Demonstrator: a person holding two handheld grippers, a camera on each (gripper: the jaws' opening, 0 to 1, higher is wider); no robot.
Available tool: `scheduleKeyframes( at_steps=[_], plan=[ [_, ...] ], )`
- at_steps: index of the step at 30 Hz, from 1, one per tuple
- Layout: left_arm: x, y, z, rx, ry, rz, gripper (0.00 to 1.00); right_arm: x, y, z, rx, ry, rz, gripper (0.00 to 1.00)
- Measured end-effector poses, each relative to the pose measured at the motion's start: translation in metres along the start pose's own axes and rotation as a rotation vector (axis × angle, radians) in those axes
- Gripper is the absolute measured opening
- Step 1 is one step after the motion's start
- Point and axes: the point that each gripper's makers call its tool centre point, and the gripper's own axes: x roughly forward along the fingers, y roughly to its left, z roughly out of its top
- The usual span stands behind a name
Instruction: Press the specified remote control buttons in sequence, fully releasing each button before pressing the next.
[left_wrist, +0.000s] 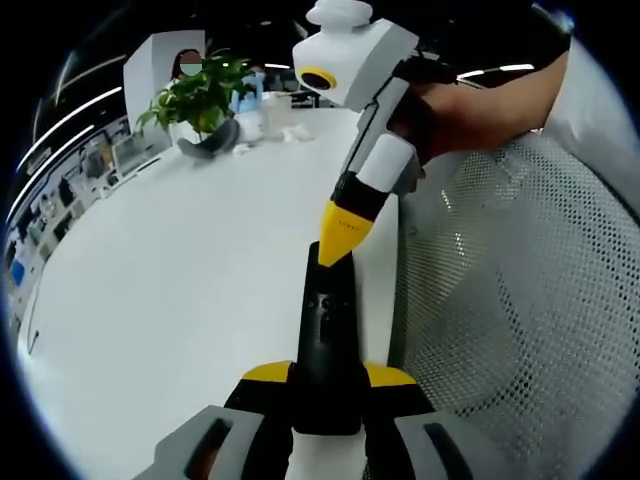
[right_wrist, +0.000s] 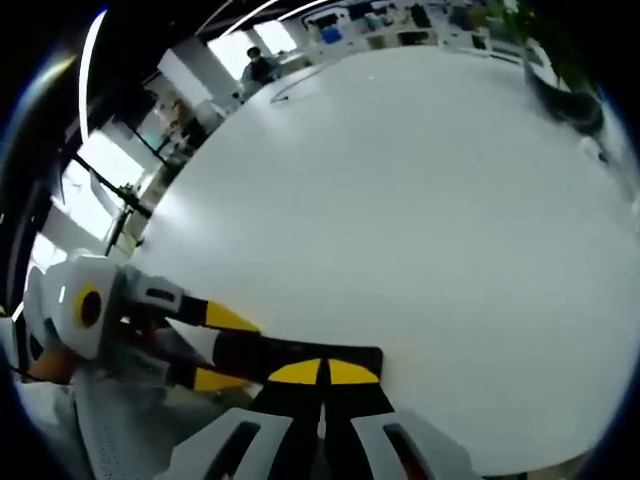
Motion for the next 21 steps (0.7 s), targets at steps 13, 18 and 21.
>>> scheduleKeyframes(
  at_steps=[13, 18, 21],
  plan=[
    [0.000, -0.002, 0.001, 0.008, -0.004, -0.006, 0.24, 0.005, 0.010, 0.005, -0.067, -0.025, 0.027, 0.00],
    [0.001, -0.002, 0.001, 0.003, -0.002, -0.006, 0.25, 0.009, 0.010, 0.002, -0.064, -0.007, 0.033, 0.00],
    [0.001, -0.002, 0.001, 0.003, -0.002, -0.006, 0.25, 0.008, 0.009, 0.002, -0.058, -0.014, 0.032, 0.00]
  ],
)
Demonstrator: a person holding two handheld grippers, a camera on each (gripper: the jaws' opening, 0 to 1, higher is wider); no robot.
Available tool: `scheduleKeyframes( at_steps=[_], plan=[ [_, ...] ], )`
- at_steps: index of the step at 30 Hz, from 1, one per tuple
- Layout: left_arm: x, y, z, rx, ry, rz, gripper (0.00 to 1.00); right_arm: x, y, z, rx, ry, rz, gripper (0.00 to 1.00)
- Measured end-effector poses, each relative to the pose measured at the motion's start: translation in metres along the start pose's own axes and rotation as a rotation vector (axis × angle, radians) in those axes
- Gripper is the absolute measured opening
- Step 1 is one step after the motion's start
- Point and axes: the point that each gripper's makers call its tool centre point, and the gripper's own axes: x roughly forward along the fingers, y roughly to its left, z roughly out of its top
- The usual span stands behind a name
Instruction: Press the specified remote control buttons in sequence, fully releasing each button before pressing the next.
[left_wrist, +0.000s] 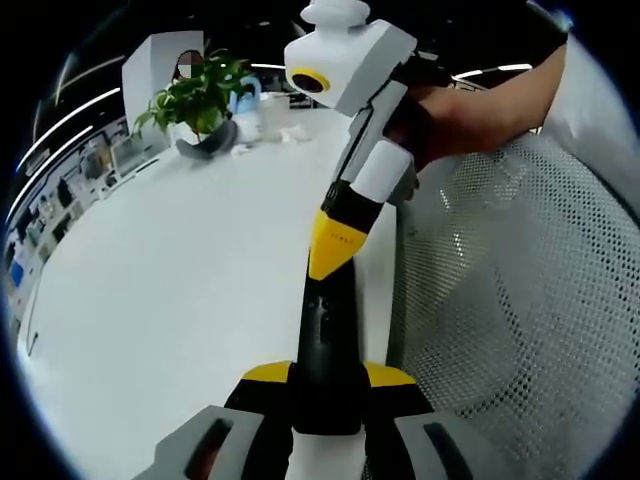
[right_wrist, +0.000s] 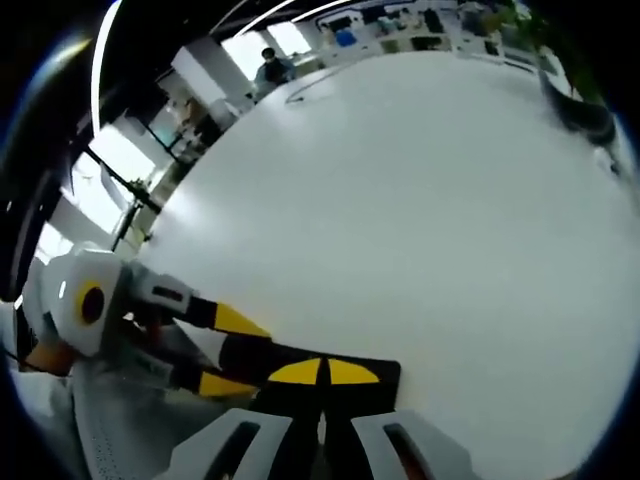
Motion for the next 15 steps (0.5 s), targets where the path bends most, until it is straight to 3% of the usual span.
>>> scheduleKeyframes(
  at_steps=[6, 15],
  plan=[
    [0.0003, 0.0007, 0.0002, 0.000, -0.001, 0.002, 0.25, 0.0017, 0.0008, 0.0003, -0.031, 0.004, -0.012, 0.00],
    [0.0010, 0.0011, 0.0004, 0.003, -0.001, 0.001, 0.24, 0.0052, -0.0010, 0.0012, -0.028, 0.122, -0.034, 0.00]
  ],
)
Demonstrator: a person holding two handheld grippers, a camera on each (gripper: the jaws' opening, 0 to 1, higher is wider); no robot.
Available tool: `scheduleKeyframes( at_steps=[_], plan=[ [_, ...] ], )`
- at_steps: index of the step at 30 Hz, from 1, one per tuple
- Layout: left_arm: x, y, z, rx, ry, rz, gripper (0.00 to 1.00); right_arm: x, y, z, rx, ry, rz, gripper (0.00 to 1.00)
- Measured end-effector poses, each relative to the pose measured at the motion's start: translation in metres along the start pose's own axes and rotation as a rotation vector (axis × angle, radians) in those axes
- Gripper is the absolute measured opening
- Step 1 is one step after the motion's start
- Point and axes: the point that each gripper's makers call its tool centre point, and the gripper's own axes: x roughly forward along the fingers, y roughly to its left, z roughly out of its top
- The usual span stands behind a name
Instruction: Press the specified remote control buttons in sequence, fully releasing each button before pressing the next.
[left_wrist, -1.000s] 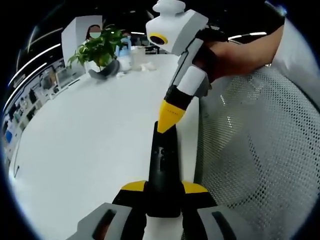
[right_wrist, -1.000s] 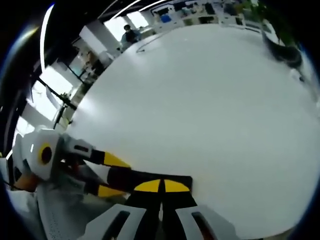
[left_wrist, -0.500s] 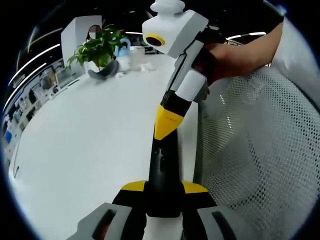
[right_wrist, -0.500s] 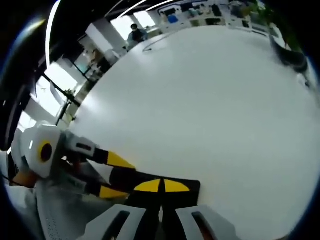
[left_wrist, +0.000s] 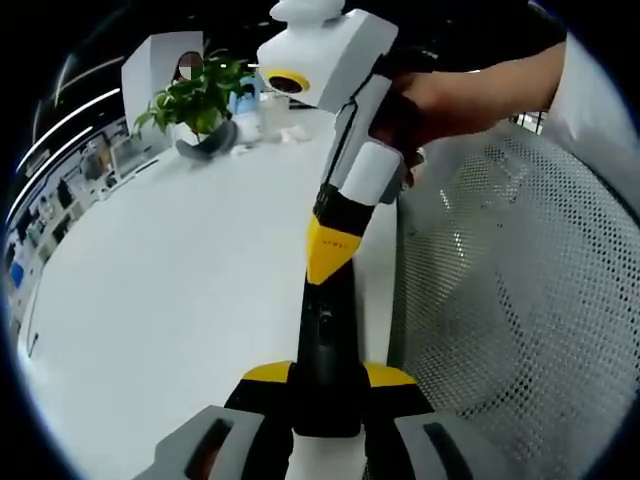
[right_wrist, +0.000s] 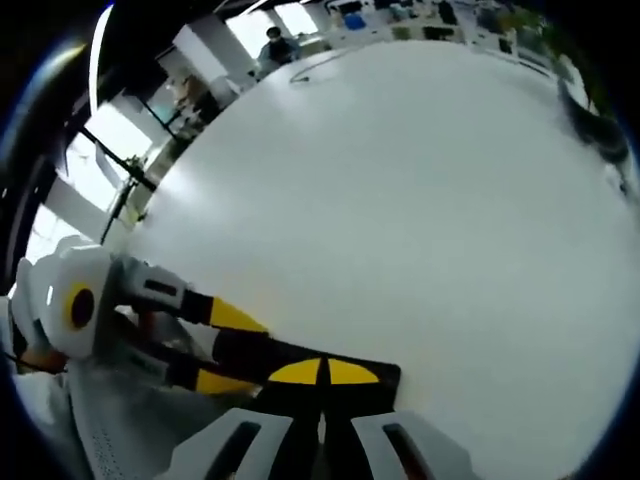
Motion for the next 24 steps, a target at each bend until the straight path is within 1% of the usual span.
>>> scheduleKeyframes(
  at_steps=[4, 7, 10, 12, 14, 24],
  plan=[
    [0.0000, -0.0001, -0.0002, 0.001, 0.001, 0.000, 0.24, 0.0003, -0.0010, -0.0004, 0.010, 0.034, -0.005, 0.00],
    [0.0000, -0.0002, -0.0003, 0.000, 0.002, 0.001, 0.24, 0.0003, -0.0011, -0.0004, 0.042, 0.063, -0.003, 0.00],
    [0.0001, -0.0001, -0.0003, 0.001, 0.002, 0.001, 0.24, 0.0001, -0.0006, -0.0004, 0.038, 0.082, -0.002, 0.00],
    [0.0000, -0.0001, -0.0002, 0.001, 0.001, 0.001, 0.24, -0.0009, -0.0018, -0.0009, 0.068, 0.086, 0.012, 0.00],
    [0.0000, -0.0001, -0.0002, 0.001, 0.001, 0.001, 0.24, -0.0020, -0.0017, -0.0014, 0.100, 0.074, 0.023, 0.00],
    [0.0000, -0.0004, -0.0003, 0.000, 0.002, 0.002, 0.24, -0.0018, -0.0004, -0.0008, 0.107, 0.085, 0.023, 0.00]
  ],
)
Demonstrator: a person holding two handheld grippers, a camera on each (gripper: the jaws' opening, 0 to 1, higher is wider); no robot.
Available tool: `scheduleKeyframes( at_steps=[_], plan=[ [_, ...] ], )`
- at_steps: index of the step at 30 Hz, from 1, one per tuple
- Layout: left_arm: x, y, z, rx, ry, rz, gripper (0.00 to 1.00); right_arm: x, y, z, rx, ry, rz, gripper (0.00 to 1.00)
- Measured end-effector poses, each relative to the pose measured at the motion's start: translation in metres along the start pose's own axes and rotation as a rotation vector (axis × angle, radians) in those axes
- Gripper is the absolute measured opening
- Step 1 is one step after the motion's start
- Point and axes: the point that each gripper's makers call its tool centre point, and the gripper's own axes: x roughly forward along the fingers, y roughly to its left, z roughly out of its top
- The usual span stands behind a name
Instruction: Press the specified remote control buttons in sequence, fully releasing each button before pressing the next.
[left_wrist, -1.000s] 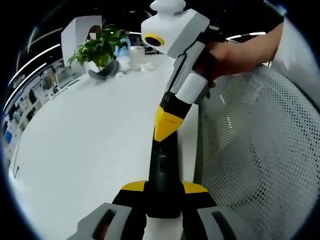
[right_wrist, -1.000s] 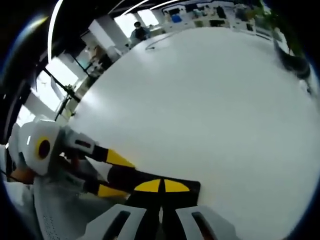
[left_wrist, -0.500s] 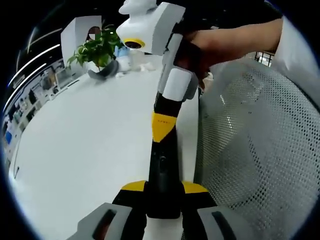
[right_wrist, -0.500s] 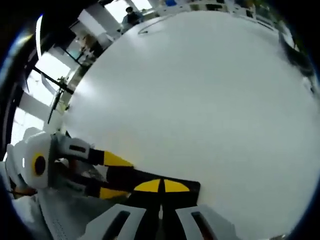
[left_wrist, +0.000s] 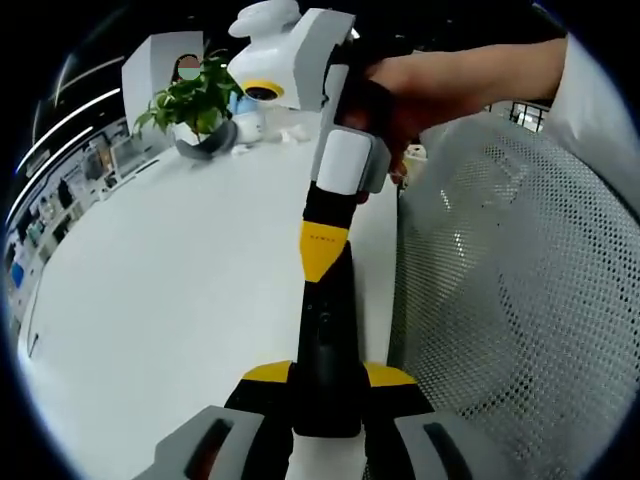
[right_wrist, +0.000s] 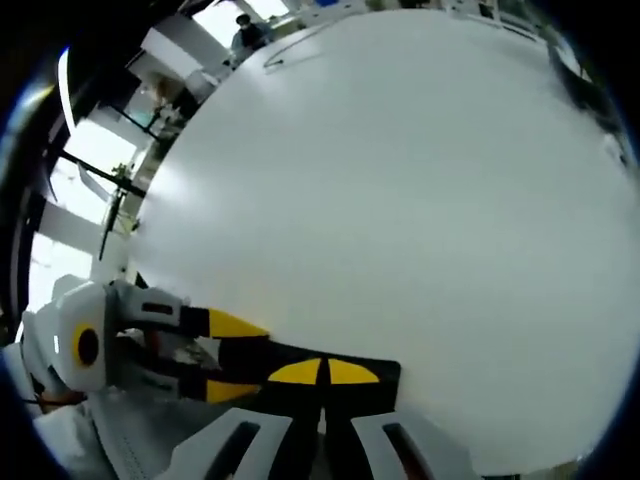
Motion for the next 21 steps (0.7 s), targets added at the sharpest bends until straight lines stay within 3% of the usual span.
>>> scheduleKeyframes(
  at_steps=[4, 13, 16, 21],
  plan=[
    [0.0000, 0.0000, 0.0000, 0.001, 0.000, 0.000, 0.24, 0.0006, -0.0002, -0.0002, 0.041, 0.009, -0.007, 0.00],
    [-0.0003, 0.0003, 0.0002, 0.002, 0.002, 0.000, 0.24, 0.0022, 0.0001, 0.0001, 0.029, 0.061, -0.028, 0.00],
    [-0.0003, 0.0003, 0.0003, 0.001, 0.001, 0.000, 0.24, 0.0015, 0.0000, -0.0009, 0.014, 0.026, -0.032, 0.00],
    [-0.0003, 0.0007, 0.0005, 0.000, 0.001, 0.000, 0.24, 0.0006, 0.0012, -0.0004, -0.098, -0.075, -0.075, 0.00]
  ],
)
